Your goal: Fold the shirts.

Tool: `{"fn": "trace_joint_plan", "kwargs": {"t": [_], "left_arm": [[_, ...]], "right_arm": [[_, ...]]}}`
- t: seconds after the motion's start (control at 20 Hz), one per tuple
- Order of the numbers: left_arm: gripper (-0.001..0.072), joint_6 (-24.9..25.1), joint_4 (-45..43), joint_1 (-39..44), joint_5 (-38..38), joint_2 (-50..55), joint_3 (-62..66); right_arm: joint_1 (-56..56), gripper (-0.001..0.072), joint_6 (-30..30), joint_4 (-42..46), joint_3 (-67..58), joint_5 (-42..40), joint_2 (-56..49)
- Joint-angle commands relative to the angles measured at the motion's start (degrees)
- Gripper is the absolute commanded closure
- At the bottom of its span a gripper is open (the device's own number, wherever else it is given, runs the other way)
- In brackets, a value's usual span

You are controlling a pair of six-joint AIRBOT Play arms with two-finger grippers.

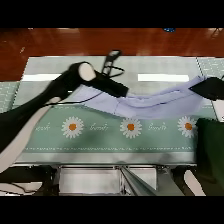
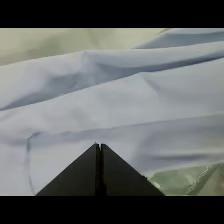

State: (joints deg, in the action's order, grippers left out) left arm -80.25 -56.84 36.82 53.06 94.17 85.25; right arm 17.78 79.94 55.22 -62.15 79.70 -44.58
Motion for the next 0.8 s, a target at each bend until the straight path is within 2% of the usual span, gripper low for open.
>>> {"fn": "trace_joint_plan", "kwargs": {"t": [0.0, 0.2, 0.3, 0.45, 0.55, 0.75], "left_arm": [[0.0692, -4.0, 0.0, 7.5, 6.0, 12.6, 12.6], [0.0692, -5.5, 10.2, 12.2, 6.1, 20.4, 19.3], [0.0692, -4.9, 16.8, 14.2, 6.2, 23.1, 19.9], [0.0691, -2.5, 20.9, 14.8, 8.1, 24.1, 20.0], [0.0691, -2.6, 20.9, 11.5, 8.1, 22.7, 20.0], [0.0691, -1.4, 20.9, -2.4, 12.1, 16.0, 19.9]], "right_arm": [[0.0, 0.0679, 3.7, 0.3, 1.8, 2.1, 8.1], [0.0, 0.0679, 4.2, 0.2, 1.8, 3.5, 9.4], [0.0, 0.0679, 4.3, 0.2, 1.8, 3.3, 9.4], [0.0, 0.0678, 5.0, 0.2, 1.8, 2.5, 9.4], [0.0, 0.0679, 5.5, 0.2, 1.8, 2.3, 9.4], [-4.1, 0.0679, 6.7, -3.0, 1.8, -0.3, 8.0]]}}
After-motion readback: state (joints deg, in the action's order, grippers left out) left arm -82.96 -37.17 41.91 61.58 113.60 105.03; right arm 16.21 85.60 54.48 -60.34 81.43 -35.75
